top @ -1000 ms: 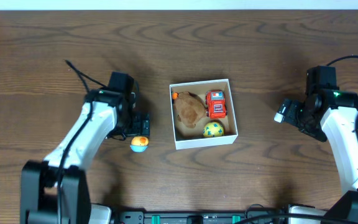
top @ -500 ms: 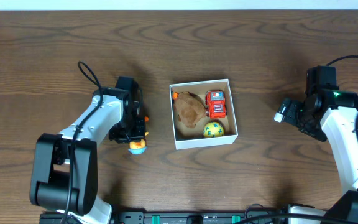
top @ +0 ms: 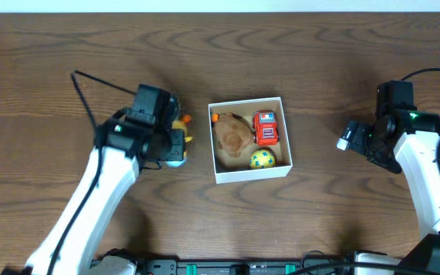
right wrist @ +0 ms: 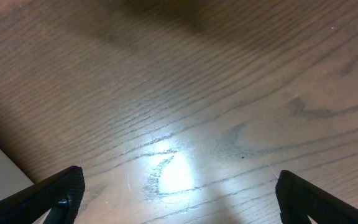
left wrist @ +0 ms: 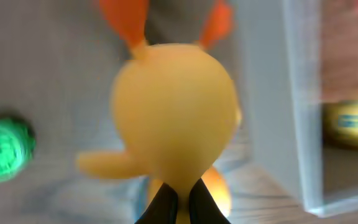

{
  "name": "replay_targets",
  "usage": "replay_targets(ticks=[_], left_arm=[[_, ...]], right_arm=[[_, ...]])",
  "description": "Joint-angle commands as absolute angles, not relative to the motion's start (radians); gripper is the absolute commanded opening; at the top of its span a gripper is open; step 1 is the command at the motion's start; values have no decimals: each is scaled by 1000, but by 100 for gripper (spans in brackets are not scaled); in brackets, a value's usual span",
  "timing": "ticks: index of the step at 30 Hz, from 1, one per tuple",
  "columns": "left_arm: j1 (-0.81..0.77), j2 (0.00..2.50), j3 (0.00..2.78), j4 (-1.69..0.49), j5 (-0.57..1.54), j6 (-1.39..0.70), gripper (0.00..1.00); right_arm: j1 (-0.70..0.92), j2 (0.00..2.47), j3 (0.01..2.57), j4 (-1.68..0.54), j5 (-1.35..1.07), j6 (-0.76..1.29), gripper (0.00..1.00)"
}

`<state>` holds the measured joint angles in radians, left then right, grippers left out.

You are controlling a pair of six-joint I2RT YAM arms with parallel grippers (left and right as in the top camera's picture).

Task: Pack container
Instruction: 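Carry the duck into the box and release it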

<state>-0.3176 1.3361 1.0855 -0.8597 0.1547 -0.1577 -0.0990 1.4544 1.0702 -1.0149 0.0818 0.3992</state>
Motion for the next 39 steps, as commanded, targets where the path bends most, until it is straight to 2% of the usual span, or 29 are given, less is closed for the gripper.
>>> replay_targets(ticks=[1,6,9,16,17,19,22,27,30,33,39], left_arm=[[-420,1238,1112,-804,158,-33,6],[-591,1218,1112,-677,157,131,6],[-660,1273,1111,-628,139,162,6],[-702,1475,1111,-627,139,148,7],[-704,1501,1111,-627,139,144,10],[-705,1549,1111,-628,139,144,35],[-704,1584,1111,-627,139,144,44],[-704,1556,1113,-627,139,144,74],[-704,1492,1113,-627,138,124,97],[-697,1388,1113,-632,95,81,98],[-617,1160,1113,-746,-150,-65,98]], right_arm=[[-105,1455,1067,-1010,85,384,99],[-105,1455,1067,-1009,85,384,99],[-105,1455,1067,-1010,85,384,99],[-105,1455,1067,-1010,85,376,99],[-105,1455,1067,-1010,85,376,99],[-105,1455,1067,-1010,85,376,99],[-105,1455,1067,-1010,85,376,99],[-105,1455,1067,-1010,85,376,99],[-105,1455,1067,-1010,85,376,99],[-105,1455,1067,-1010,85,376,99],[-105,1455,1067,-1010,85,368,99]])
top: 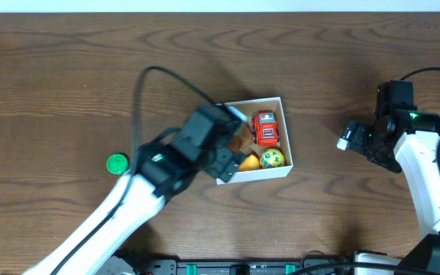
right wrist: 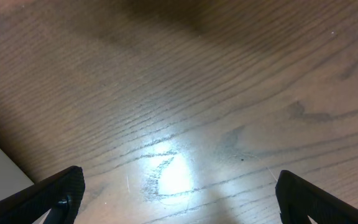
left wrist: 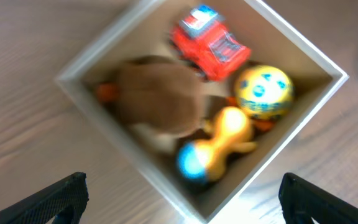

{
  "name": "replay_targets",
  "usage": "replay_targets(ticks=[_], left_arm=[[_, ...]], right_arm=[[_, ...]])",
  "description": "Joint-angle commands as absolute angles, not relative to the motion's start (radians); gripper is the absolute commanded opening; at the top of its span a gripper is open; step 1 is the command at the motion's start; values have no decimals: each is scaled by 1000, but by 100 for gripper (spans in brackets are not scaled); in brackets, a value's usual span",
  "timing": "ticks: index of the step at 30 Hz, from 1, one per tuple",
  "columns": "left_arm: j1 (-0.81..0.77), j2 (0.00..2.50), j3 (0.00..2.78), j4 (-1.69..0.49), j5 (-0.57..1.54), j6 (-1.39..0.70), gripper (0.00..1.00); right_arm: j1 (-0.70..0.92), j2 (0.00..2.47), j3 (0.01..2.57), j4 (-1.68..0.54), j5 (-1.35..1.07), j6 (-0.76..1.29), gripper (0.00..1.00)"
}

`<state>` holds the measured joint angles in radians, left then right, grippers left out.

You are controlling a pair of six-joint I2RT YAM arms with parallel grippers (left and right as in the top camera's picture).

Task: Pack container
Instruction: 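Carry the duck into the box and release it, then move left gripper to the green round toy and grasp it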

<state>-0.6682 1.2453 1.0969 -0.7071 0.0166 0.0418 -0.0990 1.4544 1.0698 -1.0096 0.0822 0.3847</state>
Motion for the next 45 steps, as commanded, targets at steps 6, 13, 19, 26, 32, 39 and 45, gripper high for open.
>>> replay_targets(ticks=[6,13,19,26,32,39,45], left_arm=[[-348,989,1113,-912,-196,-189,98],[13,1003,1077,-975,-140,-275,98],[194,1181,1046,-939,-25,-274,98],[229,1445,1046,-865,33,-244,98],[229,1622,1046,-818,42,-218,98],[229,1753,1046,-794,43,-215,98],[229,1802,1046,-790,43,-215,98]], right_arm=[[-105,1455,1067,-1010,85,368,99],[-105,1455,1067,-1010,74,364,99],[-105,1455,1067,-1010,74,364,99],[-105,1455,1067,-1010,74,364,99],[-105,1455,1067,-1010,74,364,99],[-105,1455,1067,-1010,74,364,99],[-105,1455,1067,-1010,74,364,99]])
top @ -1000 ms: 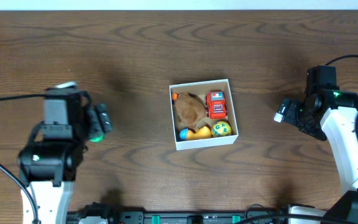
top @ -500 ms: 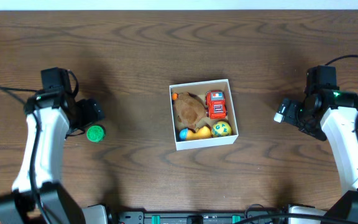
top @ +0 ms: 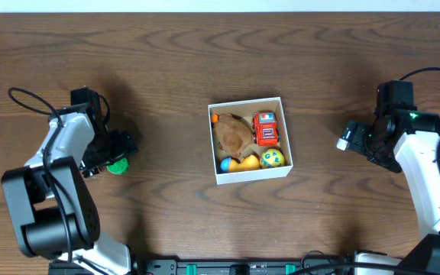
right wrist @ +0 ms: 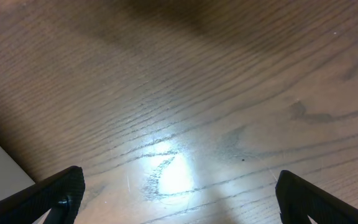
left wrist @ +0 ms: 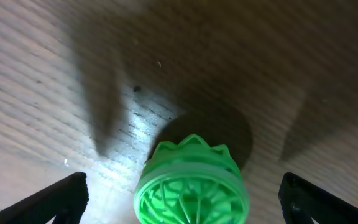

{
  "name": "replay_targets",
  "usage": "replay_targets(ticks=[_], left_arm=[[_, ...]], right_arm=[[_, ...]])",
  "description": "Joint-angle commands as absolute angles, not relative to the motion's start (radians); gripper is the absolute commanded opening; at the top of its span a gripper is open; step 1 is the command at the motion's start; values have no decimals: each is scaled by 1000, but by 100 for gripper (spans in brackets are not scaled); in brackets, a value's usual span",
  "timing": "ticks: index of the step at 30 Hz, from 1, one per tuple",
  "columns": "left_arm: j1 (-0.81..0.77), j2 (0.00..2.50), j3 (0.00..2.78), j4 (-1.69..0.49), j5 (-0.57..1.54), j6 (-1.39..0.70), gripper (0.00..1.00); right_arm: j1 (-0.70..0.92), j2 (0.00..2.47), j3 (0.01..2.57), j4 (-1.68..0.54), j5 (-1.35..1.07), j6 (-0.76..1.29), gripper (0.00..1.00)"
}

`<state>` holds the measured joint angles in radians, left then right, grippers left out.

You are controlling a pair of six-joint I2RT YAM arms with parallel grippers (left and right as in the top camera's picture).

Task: Pack container
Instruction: 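Move left gripper to the green round toy and grasp it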

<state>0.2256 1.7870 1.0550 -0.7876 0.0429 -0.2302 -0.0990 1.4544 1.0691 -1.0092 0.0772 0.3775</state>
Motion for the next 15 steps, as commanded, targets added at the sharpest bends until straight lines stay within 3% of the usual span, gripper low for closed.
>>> replay_targets(ticks=[1,15], left_arm=[[229,1802,1046,-789,43,-215,98],[229,1808,1034,-787,42,-215,98]], right_arm=[[-105,1455,1067,-1010,74,364,99],[-105,1455,1067,-1013,74,359,99]])
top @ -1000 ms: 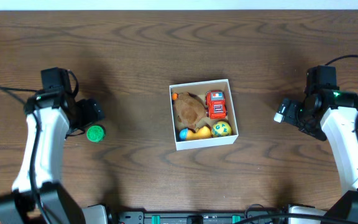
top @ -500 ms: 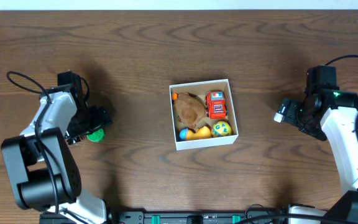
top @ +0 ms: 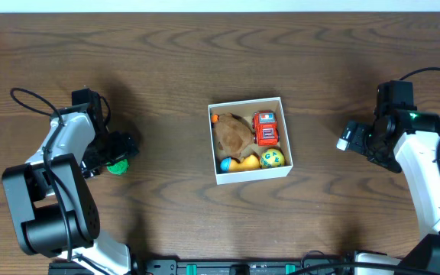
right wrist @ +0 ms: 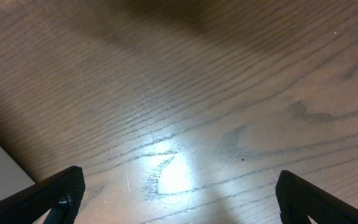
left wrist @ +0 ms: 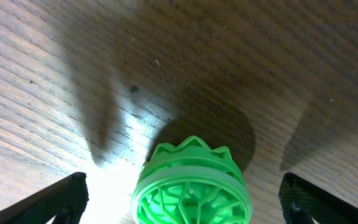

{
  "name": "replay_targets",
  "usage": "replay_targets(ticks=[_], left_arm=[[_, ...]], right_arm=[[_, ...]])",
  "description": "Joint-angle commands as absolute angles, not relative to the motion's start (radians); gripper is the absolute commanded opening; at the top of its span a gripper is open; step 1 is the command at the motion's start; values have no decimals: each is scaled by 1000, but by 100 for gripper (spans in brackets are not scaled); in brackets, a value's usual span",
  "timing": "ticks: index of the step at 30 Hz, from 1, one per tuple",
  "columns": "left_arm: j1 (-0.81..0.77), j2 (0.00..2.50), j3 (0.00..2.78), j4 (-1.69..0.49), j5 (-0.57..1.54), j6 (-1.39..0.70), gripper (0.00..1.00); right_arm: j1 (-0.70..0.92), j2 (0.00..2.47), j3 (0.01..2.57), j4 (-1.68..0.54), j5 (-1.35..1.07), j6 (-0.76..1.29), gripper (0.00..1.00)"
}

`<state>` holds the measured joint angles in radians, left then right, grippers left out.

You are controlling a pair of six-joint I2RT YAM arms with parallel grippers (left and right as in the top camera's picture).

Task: Pack container
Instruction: 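Move left gripper to the green round toy and grasp it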

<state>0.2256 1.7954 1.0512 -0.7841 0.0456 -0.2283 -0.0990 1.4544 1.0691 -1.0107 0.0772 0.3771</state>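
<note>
A white box (top: 249,177) stands mid-table. It holds a brown plush (top: 233,132), a red toy car (top: 265,127), a yellow ball (top: 271,159) and a yellow duck toy (top: 239,163). A green ribbed toy (top: 116,166) (left wrist: 191,186) lies on the table to the left. My left gripper (left wrist: 180,208) (top: 114,157) hangs open just over it, one finger on each side, not touching. My right gripper (right wrist: 178,202) (top: 357,140) is open over bare wood, right of the box.
Dark wooden table (top: 220,53) all round. A corner of the white box shows at the left edge of the right wrist view. A black cable (top: 25,95) loops by the left arm.
My left gripper has come slightly lower over the green toy, which fills a little more of the wrist view. The right arm has not moved.
First my left gripper was shut on the yellow duck toy, left of the box. Then it was open above the box with the duck lying inside. After that it stood open over the green toy at the far left, where it remains.
</note>
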Motion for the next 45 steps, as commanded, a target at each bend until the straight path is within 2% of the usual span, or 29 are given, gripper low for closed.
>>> replay_targets(ticks=[1,3,7,31,45], left_arm=[[229,1809,1034,-787,42,-215,98],[229,1809,1034,-787,42,-215,100],[229,1810,1033,-787,42,-215,96],[229,1811,1018,-798,41,-215,96],[229,1811,1018,-805,41,-215,65]], right_arm=[[-105,1455,1067,-1013,74,358,99],[-104,1455,1067,-1013,74,358,99],[-104,1455,1067,-1013,74,358,99],[-104,1455,1067,-1020,74,358,99],[-104,1455,1067,-1023,74,358,99]])
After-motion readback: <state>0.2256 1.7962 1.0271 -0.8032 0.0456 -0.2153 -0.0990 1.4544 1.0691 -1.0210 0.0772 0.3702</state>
